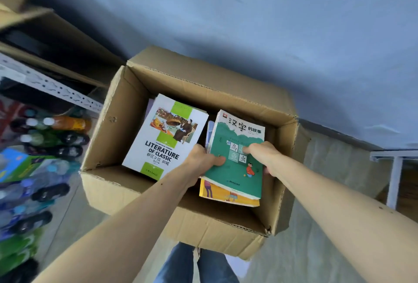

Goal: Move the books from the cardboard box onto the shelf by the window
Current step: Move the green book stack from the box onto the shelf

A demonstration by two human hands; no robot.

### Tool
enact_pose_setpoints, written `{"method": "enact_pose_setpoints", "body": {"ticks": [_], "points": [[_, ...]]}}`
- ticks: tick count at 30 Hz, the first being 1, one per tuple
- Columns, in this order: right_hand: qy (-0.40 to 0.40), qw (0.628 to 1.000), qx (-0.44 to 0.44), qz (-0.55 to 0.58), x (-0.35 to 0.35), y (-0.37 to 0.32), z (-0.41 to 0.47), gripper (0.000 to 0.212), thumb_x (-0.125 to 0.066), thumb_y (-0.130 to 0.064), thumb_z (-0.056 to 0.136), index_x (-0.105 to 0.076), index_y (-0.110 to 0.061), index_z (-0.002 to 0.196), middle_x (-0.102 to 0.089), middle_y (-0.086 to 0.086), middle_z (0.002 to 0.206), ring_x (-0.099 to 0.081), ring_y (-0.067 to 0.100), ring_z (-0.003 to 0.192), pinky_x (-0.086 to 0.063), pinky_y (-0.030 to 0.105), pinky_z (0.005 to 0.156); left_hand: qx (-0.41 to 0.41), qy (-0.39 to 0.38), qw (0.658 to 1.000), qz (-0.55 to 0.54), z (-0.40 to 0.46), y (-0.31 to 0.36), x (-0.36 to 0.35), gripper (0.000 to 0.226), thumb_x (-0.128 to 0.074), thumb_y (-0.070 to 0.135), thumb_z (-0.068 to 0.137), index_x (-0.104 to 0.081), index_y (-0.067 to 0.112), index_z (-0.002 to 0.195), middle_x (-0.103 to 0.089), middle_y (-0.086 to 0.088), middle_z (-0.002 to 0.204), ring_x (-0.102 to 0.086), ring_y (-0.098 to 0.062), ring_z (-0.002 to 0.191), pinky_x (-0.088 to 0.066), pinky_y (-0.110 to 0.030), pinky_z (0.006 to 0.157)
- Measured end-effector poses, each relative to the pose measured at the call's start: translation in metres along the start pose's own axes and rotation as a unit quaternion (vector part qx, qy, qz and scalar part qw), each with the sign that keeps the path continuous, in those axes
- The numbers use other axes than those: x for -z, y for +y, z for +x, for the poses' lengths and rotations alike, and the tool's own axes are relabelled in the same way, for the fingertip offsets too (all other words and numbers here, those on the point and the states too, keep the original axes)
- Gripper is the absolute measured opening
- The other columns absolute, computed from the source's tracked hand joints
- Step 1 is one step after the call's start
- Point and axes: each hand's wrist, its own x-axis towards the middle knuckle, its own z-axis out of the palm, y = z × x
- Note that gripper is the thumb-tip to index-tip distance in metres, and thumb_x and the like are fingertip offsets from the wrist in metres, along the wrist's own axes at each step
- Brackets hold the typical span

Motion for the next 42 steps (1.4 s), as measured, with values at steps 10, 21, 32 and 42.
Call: {"method": "enact_pose_setpoints", "body": {"ticks": [10, 21, 32, 42], "points": [[-0.113, 0.979, 0.169, -0.024, 0.037, -0.073, -0.161, 0.050, -0.073, -0.051, 0.070, -0.061, -0.029, 0.113, -0.072, -0.004, 0.114, -0.067, 0.023, 0.105, -0.051, 0.051, 0.096, -0.074, 0.001, 0.992, -0.103, -0.162, 0.054, 0.073, 0.041, -0.076, 0.007, 0.078, -0.053, 0.009, 0.112, -0.075, -0.012, 0.103, -0.075, -0.031, 0.088, -0.060, -0.047, 0.082], [-0.201, 0.855, 0.475, -0.052, 0.006, -0.192, -0.408, 0.012, -0.056, -0.014, 0.098, -0.059, -0.021, 0.108, -0.070, 0.001, 0.115, -0.068, 0.012, 0.095, -0.054, 0.025, 0.071, -0.283, 0.072, 0.929, -0.227, -0.382, 0.060, 0.200, 0.046, -0.066, -0.002, 0.085, -0.052, 0.012, 0.126, -0.072, -0.014, 0.115, -0.070, -0.034, 0.101, -0.059, -0.046, 0.083], [-0.226, 0.702, 0.653, -0.173, -0.166, -0.240, -0.676, 0.039, -0.065, -0.038, 0.090, -0.046, -0.018, 0.117, -0.066, 0.003, 0.113, -0.067, 0.020, 0.095, -0.058, 0.043, 0.082, -0.416, 0.247, 0.832, -0.273, -0.620, -0.052, 0.355, 0.047, -0.066, -0.001, 0.080, -0.058, 0.001, 0.126, -0.065, -0.022, 0.125, -0.067, -0.035, 0.101, -0.059, -0.041, 0.083], [-0.403, 0.577, 0.663, -0.254, -0.377, -0.191, -0.887, 0.044, -0.057, -0.008, 0.096, -0.037, -0.019, 0.133, -0.067, 0.010, 0.116, -0.068, 0.025, 0.097, -0.057, 0.044, 0.070, -0.423, 0.410, 0.751, -0.299, -0.791, -0.234, 0.484, 0.051, -0.055, -0.011, 0.089, -0.045, 0.008, 0.135, -0.063, -0.020, 0.127, -0.065, -0.038, 0.108, -0.058, -0.049, 0.084]]}}
